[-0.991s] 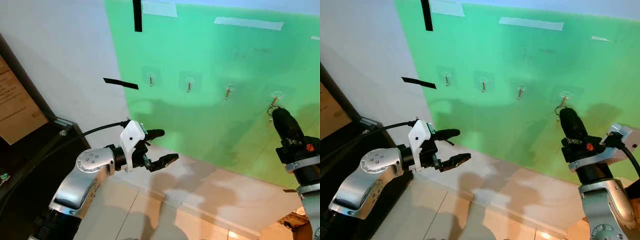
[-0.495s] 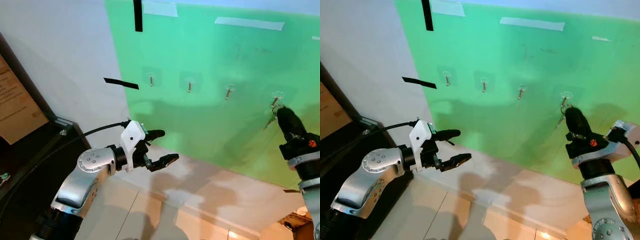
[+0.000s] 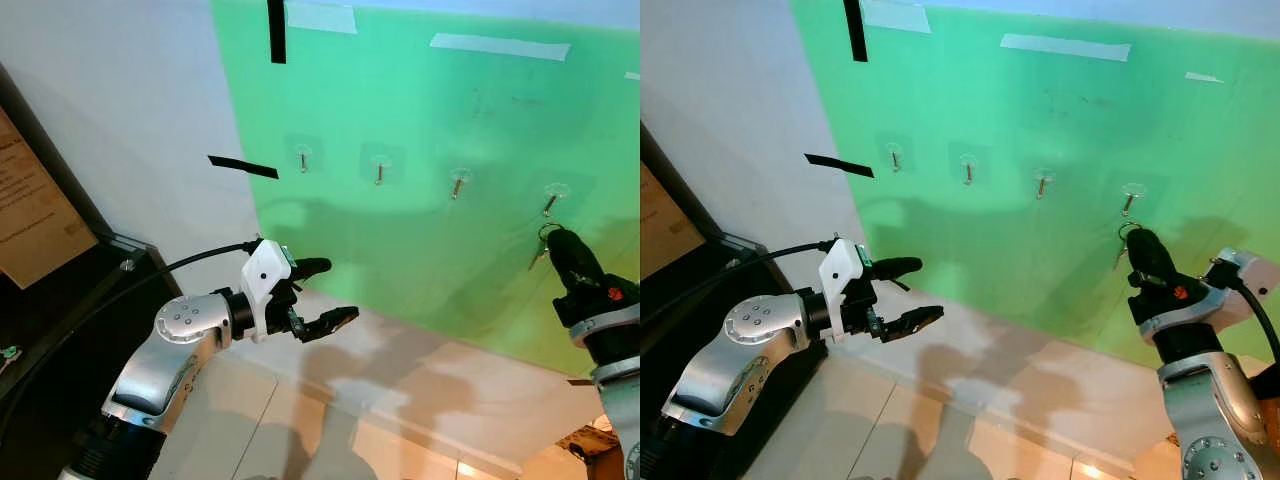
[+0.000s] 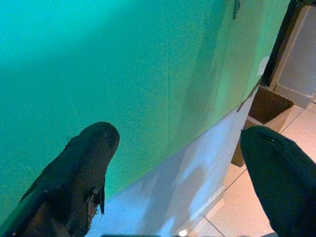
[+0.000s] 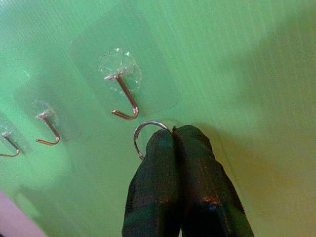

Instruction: Hang keys on a hook

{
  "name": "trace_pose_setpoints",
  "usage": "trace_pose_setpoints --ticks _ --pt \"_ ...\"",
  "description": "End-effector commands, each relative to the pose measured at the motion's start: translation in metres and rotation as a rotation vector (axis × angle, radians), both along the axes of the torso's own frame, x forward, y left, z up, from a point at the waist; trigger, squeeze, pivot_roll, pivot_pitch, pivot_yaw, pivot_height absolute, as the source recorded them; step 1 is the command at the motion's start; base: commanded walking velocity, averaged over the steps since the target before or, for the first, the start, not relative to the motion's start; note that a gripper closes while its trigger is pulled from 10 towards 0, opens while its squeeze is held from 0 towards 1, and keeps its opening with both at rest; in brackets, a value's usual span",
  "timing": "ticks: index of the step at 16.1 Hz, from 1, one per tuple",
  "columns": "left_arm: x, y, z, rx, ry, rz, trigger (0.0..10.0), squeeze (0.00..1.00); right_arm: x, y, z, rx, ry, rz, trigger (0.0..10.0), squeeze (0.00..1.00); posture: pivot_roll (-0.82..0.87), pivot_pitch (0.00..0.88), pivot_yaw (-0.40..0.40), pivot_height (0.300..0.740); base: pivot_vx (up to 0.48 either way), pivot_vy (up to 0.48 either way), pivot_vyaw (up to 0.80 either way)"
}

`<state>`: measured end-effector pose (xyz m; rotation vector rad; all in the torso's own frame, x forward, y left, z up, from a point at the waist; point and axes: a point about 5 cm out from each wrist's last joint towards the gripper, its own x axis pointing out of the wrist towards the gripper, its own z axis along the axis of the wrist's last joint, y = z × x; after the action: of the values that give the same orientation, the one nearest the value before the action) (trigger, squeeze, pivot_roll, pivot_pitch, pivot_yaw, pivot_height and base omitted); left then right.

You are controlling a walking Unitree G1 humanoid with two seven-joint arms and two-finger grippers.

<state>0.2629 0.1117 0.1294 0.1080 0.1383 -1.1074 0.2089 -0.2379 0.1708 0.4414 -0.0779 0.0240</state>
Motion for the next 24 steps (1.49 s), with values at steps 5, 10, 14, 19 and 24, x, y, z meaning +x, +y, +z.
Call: trace_pose_setpoints --ticks 5,10,14,19,24 --pt "0.001 0.002 0.002 0.005 -0.007 0.001 10.0 0.00 -0.006 0.012 0.010 0.021 -0.068 0.120 10.0 0.00 -0.15 0.000 0.070 0.740 0.000 0.000 0.00" --pt "0.000 0.002 0.001 0.007 -0.004 -0.001 10.0 0.00 -0.009 0.020 0.013 0.034 -0.091 0.199 10.0 0.00 -0.15 0.000 0.069 0.740 0.000 0.000 0.00" --pt "0.000 0.003 0.001 0.011 -0.003 -0.001 10.0 0.00 -0.004 0.013 0.015 0.036 -0.106 0.124 10.0 0.00 -0.15 0.000 0.071 0.740 0.000 0.000 0.00" --pt "0.000 0.003 0.002 0.015 -0.002 -0.006 10.0 0.00 -0.001 0.006 0.010 0.030 -0.072 0.047 10.0 0.00 -0.15 0.000 0.073 0.740 0.000 0.000 0.00" --pt "-0.001 0.004 0.001 0.015 -0.001 -0.006 10.0 0.00 0.003 -0.001 -0.004 0.031 0.019 -0.027 10.0 0.00 -0.14 0.000 0.070 0.740 0.000 0.000 0.00"
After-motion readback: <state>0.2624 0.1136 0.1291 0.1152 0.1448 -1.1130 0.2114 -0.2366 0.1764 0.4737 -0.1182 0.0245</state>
